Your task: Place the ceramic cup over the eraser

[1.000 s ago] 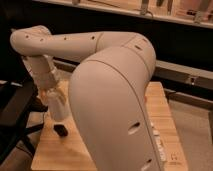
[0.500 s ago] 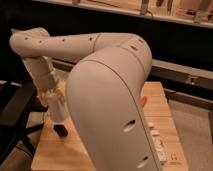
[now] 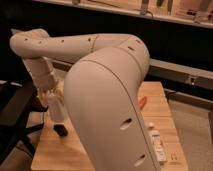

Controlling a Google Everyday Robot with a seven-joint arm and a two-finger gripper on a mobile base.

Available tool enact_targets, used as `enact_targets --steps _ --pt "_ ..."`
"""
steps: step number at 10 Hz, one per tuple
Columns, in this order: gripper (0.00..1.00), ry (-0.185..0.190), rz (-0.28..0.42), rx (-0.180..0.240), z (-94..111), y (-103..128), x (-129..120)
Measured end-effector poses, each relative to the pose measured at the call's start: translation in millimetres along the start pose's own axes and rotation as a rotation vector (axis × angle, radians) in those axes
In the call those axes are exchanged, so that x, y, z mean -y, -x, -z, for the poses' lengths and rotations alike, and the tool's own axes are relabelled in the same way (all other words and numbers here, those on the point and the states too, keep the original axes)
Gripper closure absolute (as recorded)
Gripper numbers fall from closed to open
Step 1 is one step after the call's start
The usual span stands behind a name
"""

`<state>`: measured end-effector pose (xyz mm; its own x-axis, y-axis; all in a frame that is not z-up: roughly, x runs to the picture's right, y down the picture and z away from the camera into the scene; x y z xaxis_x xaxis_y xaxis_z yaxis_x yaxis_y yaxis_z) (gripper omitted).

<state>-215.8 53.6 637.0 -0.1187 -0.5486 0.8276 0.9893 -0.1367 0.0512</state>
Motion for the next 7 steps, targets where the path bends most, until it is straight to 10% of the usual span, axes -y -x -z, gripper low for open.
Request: enact_targets --steps 7 --pt "1.0 0.041 0.184 -0.118 1 15 30"
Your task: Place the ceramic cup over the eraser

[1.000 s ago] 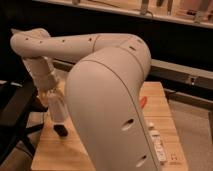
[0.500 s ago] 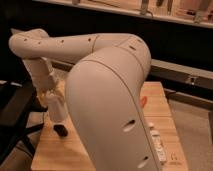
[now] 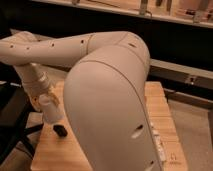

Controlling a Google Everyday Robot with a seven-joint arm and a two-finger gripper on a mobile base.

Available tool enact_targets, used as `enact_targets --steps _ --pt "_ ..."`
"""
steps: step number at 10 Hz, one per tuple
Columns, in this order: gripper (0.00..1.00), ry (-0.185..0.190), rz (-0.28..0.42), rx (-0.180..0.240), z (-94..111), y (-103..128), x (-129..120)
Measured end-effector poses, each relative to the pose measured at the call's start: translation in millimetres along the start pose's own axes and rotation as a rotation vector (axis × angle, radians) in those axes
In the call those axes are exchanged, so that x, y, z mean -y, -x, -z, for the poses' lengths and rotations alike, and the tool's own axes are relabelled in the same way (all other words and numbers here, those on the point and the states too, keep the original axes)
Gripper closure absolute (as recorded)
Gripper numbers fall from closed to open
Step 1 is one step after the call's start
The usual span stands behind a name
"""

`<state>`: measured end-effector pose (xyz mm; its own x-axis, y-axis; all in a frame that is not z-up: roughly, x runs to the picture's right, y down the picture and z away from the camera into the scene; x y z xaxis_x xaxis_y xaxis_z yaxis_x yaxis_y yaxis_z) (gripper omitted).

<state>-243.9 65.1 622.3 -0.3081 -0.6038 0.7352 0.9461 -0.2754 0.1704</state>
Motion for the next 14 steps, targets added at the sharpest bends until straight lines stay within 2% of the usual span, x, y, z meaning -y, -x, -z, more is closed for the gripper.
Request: enact_targets --steps 2,4,10,13,14 --pt "1.0 0.05 -0.001 0.014 -5 4 2" --pt "1.0 0.046 -0.004 0.025 -10 7 1" --pt "1.0 -0.015 -0.011 0.013 -20 14 -2" --pt "1.0 -0.063 -0.008 -0.022 -21 17 -8" --pt "1.0 -0.095 0.004 -0.04 -21 19 -4"
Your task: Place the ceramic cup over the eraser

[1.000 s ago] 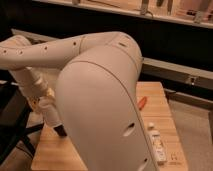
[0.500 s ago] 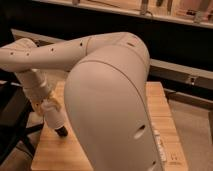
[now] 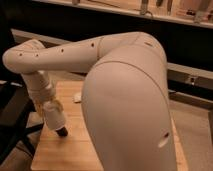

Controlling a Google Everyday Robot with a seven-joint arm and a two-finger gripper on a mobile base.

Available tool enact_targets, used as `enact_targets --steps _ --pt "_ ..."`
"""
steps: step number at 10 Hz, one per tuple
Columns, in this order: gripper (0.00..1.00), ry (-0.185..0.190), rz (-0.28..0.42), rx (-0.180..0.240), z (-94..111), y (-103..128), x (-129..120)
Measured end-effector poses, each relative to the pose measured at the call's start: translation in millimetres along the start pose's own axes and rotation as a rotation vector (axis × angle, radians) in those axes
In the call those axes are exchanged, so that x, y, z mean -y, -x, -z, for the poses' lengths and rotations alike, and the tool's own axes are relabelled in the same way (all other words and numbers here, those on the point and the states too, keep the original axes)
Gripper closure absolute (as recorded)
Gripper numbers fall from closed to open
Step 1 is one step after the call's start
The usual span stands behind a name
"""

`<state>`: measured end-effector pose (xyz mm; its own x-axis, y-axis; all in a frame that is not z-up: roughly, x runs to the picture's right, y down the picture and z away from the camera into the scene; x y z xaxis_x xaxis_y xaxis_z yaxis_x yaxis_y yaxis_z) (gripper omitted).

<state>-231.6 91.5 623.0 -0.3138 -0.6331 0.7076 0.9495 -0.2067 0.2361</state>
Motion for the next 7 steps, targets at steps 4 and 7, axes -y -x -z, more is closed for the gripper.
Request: enact_targets --steps 4,7 --pt "0.86 -0.009 0.001 -0.002 -2.9 0.4 -1.6" --pt "0.56 -0.013 -0.002 0.003 -5.9 -1.6 -2.0"
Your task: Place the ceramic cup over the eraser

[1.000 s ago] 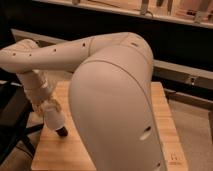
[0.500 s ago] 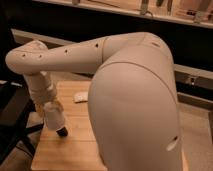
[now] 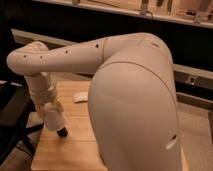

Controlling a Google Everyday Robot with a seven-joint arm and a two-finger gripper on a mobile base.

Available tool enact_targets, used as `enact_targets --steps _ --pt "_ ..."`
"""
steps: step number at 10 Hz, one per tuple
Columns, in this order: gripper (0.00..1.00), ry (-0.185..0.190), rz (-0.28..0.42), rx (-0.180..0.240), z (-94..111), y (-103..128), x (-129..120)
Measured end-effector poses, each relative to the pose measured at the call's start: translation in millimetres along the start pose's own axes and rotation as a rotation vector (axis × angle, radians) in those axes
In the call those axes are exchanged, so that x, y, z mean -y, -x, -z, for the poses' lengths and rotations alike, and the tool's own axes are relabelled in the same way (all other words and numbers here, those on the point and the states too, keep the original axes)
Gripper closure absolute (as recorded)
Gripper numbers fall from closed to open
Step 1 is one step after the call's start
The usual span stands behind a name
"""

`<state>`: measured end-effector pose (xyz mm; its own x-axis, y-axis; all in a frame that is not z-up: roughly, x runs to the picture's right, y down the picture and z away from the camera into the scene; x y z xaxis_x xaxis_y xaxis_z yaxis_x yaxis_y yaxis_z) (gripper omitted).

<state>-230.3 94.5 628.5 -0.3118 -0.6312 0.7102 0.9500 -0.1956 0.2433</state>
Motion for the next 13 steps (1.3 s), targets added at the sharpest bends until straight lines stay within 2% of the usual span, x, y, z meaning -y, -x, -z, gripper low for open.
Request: enact_targets --steps 1,3,8,9,10,11,12,13 --pt "0.45 0.0 0.0 0.004 -1 0 1" --pt "0.32 0.001 -0.001 0.011 -3 0 1" --pt "0.31 -0.008 -0.012 0.032 -9 0 -1" --pt "0.33 -0.006 -0.014 0.051 -12 -1 -2" --pt "0.42 0.0 -0.014 0.069 -15 -3 -1" --pt "0.54 0.006 -0.01 0.056 -17 -3 0" --pt "0.62 0.006 -0.013 0.051 -18 -3 -1" --pt "0.64 0.0 -0.011 0.067 -22 -2 -3"
